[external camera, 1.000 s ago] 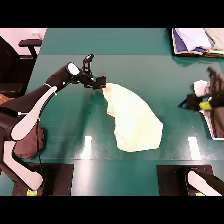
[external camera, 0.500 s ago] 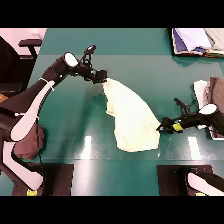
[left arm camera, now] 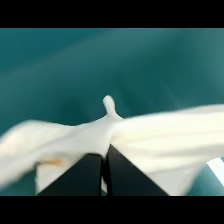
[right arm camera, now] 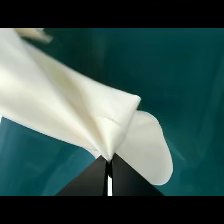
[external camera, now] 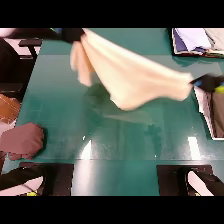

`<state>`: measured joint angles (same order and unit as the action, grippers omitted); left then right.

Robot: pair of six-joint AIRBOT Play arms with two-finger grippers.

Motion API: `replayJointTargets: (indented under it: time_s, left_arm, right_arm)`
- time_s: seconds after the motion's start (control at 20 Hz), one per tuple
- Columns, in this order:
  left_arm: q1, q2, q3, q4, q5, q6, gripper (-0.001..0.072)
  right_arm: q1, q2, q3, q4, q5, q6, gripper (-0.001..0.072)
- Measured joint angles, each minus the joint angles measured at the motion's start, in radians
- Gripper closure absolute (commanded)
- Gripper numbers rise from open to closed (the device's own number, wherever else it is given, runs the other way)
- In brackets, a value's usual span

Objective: Fold the shirts.

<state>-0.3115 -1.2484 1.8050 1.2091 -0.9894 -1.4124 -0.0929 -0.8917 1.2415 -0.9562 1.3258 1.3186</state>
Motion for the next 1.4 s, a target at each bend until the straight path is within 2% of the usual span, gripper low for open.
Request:
replayJointTargets:
  time_s: [0.3,0.6,0.85,1.15,1.2,1.25,1.3,1.4]
  left_arm:
    - [-0.001,0.269,0.029,0.026,-0.007,0.019,0.0685]
    - [-0.005,0.259,0.003,0.041,-0.150,0.023,0.0686]
    - [-0.084,0.146,-0.212,0.059,-0.275,0.024,0.0686]
    - [-0.290,0.094,-0.531,0.034,-0.290,0.026,0.0680]
    - [-0.325,0.092,-0.554,0.021,-0.291,0.026,0.0537]
    - [-0.359,0.090,-0.574,0.010,-0.293,0.026,0.0177]
    - [-0.385,0.089,-0.587,-0.007,-0.290,0.026,0.0033]
    - [-0.406,0.087,-0.600,-0.014,-0.262,0.026,0.0032]
  right_arm:
    - [-0.112,-0.010,0.442,0.001,0.159,0.036,0.0694]
    - [-0.106,-0.197,0.695,-0.021,0.268,0.120,0.0694]
    - [0.061,-0.384,0.640,-0.186,0.335,0.154,0.0694]
    - [0.183,-0.428,0.375,-0.282,0.291,0.161,0.0694]
    - [0.186,-0.420,0.343,-0.286,0.281,0.161,0.0694]
    - [0.185,-0.407,0.313,-0.290,0.270,0.161,0.0694]
    - [0.179,-0.394,0.286,-0.292,0.259,0.161,0.0694]
    - [0.165,-0.369,0.246,-0.297,0.240,0.161,0.0694]
